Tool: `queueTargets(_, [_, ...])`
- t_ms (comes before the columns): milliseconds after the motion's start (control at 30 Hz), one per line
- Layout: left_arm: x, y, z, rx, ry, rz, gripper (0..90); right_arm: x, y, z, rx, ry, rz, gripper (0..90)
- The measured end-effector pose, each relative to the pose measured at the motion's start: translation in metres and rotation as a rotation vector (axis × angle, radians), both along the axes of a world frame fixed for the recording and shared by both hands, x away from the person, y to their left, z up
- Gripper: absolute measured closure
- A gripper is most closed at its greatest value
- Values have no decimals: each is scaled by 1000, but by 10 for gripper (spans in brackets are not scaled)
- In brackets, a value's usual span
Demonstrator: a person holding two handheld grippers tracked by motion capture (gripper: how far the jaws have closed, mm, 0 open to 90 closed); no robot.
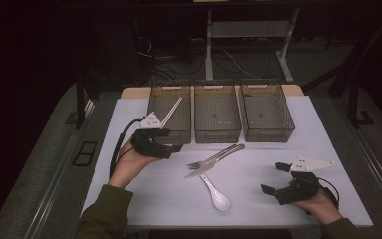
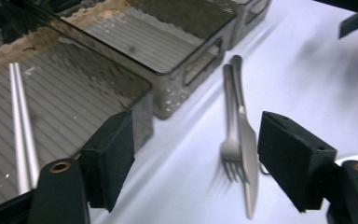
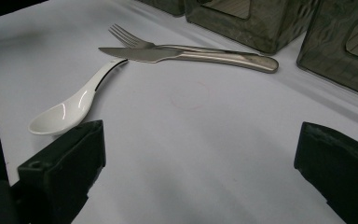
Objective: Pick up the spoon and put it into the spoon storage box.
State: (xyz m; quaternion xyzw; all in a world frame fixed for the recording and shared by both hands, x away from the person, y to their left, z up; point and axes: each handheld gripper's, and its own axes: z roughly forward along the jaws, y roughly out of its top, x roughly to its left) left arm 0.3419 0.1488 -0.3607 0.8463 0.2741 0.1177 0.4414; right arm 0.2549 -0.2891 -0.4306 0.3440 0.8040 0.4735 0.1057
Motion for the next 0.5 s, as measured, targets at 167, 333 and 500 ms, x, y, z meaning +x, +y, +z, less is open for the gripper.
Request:
queueTargets(167, [-15,0,-9,-20,-10,-4,207,-2,-1,1,6,-3,-4,20])
queueTargets(333, [-30,6,-23,-35,-12,0,164,-1,-1,1,7,1,-6,19])
queueTargets(500, [-46,13,-34,-42,-27,7,122,-2,0,1,-2,11,-1,20])
